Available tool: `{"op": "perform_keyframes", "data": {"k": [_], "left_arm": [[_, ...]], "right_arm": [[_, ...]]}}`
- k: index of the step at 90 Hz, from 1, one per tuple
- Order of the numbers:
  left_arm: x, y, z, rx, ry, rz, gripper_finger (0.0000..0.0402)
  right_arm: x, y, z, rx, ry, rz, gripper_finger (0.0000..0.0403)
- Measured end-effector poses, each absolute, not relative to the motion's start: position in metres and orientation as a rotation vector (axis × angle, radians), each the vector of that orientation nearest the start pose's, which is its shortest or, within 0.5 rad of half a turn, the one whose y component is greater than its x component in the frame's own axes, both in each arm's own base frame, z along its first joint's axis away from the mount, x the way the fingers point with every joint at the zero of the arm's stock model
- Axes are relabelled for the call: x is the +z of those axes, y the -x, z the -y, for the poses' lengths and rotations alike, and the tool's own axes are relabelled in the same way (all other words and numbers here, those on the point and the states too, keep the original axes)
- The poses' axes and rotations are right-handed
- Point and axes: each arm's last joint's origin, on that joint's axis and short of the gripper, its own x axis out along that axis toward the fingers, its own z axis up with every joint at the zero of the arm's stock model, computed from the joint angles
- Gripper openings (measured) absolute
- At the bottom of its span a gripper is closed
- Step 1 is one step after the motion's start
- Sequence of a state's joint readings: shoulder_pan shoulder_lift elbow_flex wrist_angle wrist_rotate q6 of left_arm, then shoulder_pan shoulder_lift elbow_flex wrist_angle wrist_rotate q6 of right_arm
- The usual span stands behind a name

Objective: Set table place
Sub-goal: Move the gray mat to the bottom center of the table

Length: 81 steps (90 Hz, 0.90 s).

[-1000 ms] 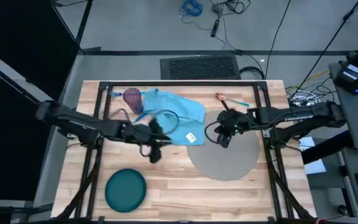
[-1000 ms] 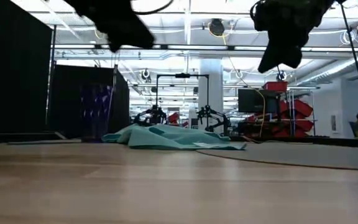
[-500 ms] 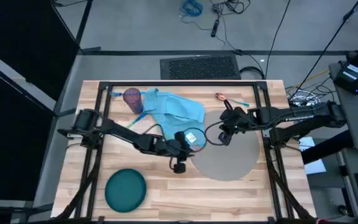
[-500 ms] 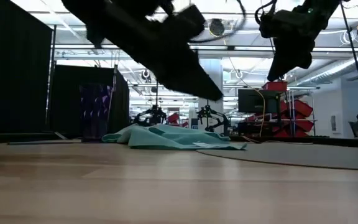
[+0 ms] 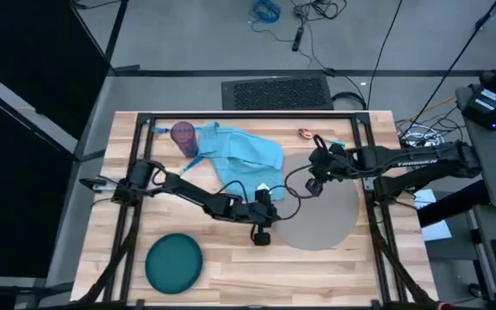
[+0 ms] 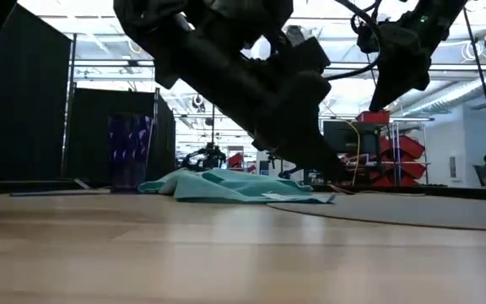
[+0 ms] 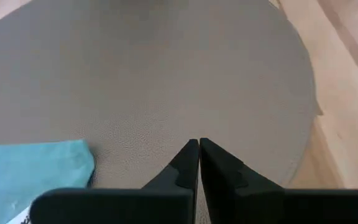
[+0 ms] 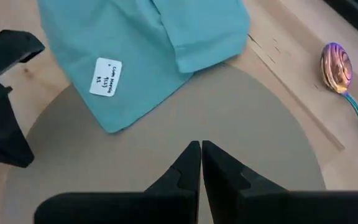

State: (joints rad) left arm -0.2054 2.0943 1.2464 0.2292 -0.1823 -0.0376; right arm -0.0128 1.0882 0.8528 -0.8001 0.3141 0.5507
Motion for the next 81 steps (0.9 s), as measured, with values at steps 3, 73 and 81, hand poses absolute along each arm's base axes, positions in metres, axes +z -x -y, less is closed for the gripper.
{"op": "perform_keyframes", "data": {"k": [3, 73, 81], "left_arm": [[0.133, -0.430, 0.084, -0.001, -0.085, -0.602, 0.0000], [0.098, -0.414, 0.129, -0.052, -0.011, -0.764, 0.0000], [0.105, -0.404, 0.138, -0.043, -0.012, -0.813, 0.0000]], "right_arm": [[0.257, -0.198, 0.011, -0.566, -0.339, -0.913, 0.0000], [0.253, -0.193, 0.014, -0.591, -0.428, -0.973, 0.0000], [0.253, -0.193, 0.014, -0.590, -0.429, -0.972, 0.0000]]}}
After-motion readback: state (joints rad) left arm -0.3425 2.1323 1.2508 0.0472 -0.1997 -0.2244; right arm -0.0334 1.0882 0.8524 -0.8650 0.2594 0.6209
